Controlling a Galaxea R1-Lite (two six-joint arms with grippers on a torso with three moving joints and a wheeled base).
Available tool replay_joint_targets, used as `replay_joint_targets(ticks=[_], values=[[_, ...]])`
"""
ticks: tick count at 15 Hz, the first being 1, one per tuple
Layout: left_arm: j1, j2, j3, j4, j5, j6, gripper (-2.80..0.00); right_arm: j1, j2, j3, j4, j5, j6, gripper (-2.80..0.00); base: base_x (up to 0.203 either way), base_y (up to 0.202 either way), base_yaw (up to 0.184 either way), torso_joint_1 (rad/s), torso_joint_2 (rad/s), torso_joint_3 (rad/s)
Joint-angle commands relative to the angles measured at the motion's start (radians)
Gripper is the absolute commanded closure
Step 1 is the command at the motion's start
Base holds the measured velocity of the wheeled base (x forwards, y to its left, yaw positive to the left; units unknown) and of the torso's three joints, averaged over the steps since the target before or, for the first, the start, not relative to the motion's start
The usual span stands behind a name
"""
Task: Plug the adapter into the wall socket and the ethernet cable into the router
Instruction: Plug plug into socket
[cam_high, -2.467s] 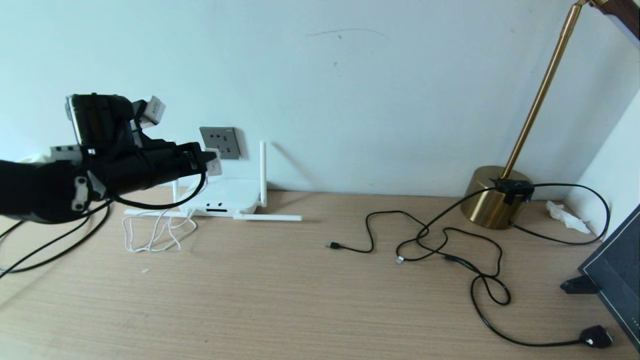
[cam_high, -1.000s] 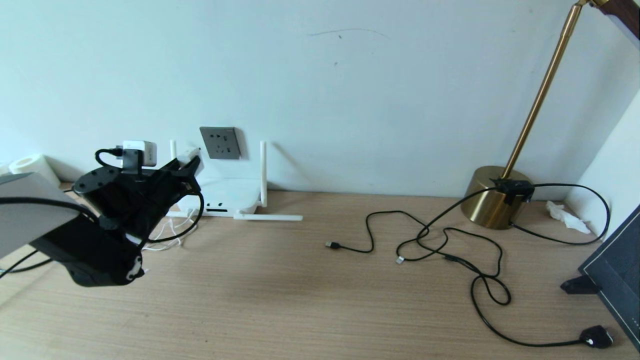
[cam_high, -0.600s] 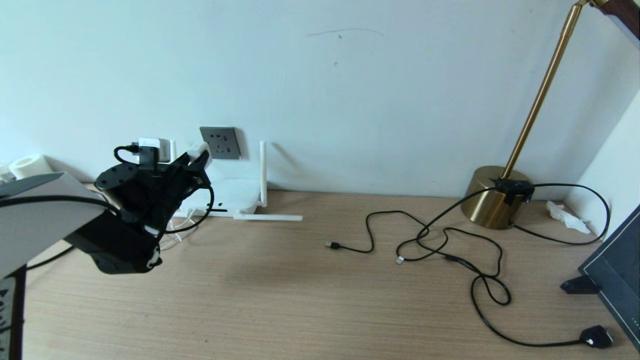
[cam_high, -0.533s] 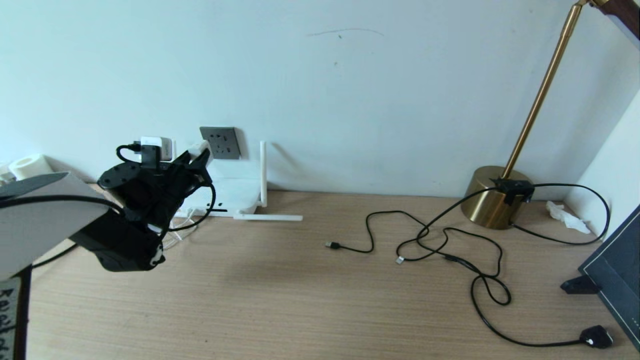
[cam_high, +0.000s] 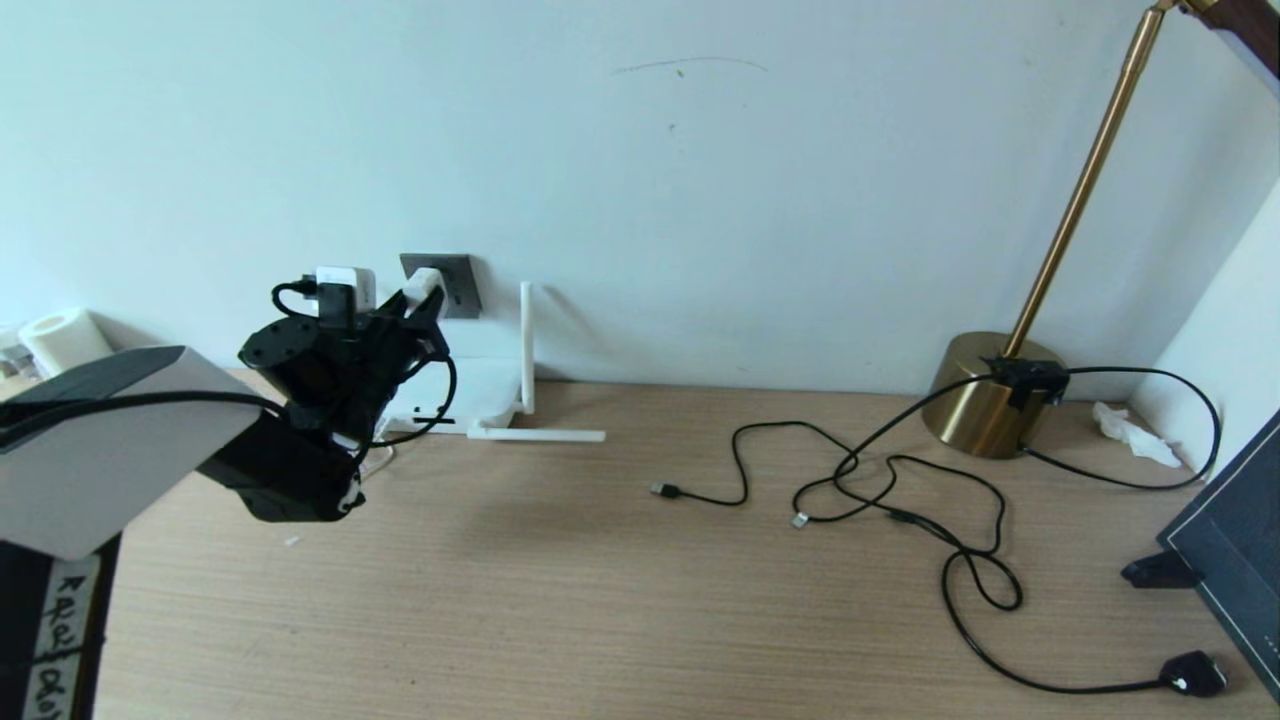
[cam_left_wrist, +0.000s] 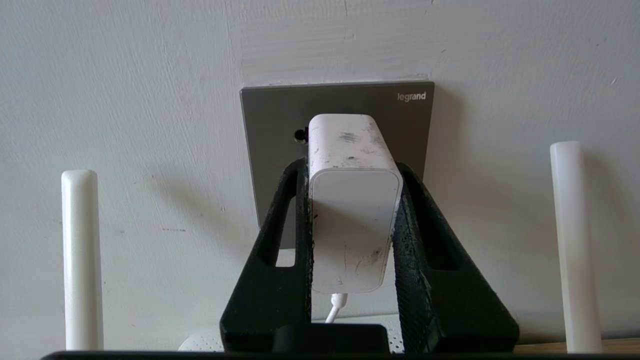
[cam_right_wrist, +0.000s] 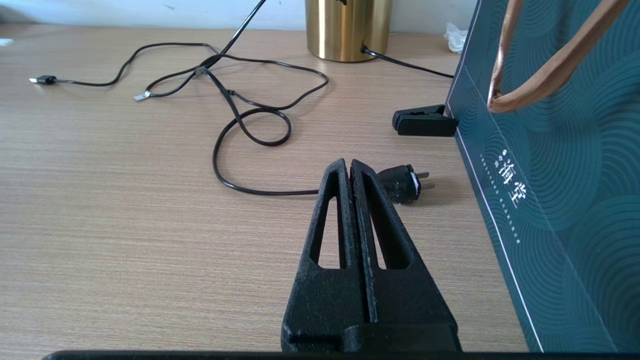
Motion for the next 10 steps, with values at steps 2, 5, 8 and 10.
replay_joint_targets(ticks=[2, 5, 8, 10], values=[[0.0, 0.02, -0.043, 0.02, 0.005, 0.0, 0.0, 0.0, 0.0, 0.011, 0.0, 0.0, 0.0, 0.0, 0.0, 0.0, 0.0, 0.0, 0.0, 0.0], [0.001, 0.026, -0.045, 0.03, 0.027, -0.005, 0.0, 0.0, 0.0, 0.011, -0.002, 0.0, 0.0, 0.0, 0.0, 0.0, 0.0, 0.0, 0.0, 0.0], [0.001, 0.014, -0.027, 0.022, 0.027, -0.006, 0.0, 0.0, 0.0, 0.011, 0.0, 0.0, 0.0, 0.0, 0.0, 0.0, 0.0, 0.0, 0.0, 0.0], [0.0, -0.007, 0.021, 0.006, 0.027, -0.007, 0.0, 0.0, 0.0, 0.011, 0.0, 0.0, 0.0, 0.0, 0.0, 0.0, 0.0, 0.0, 0.0, 0.0]])
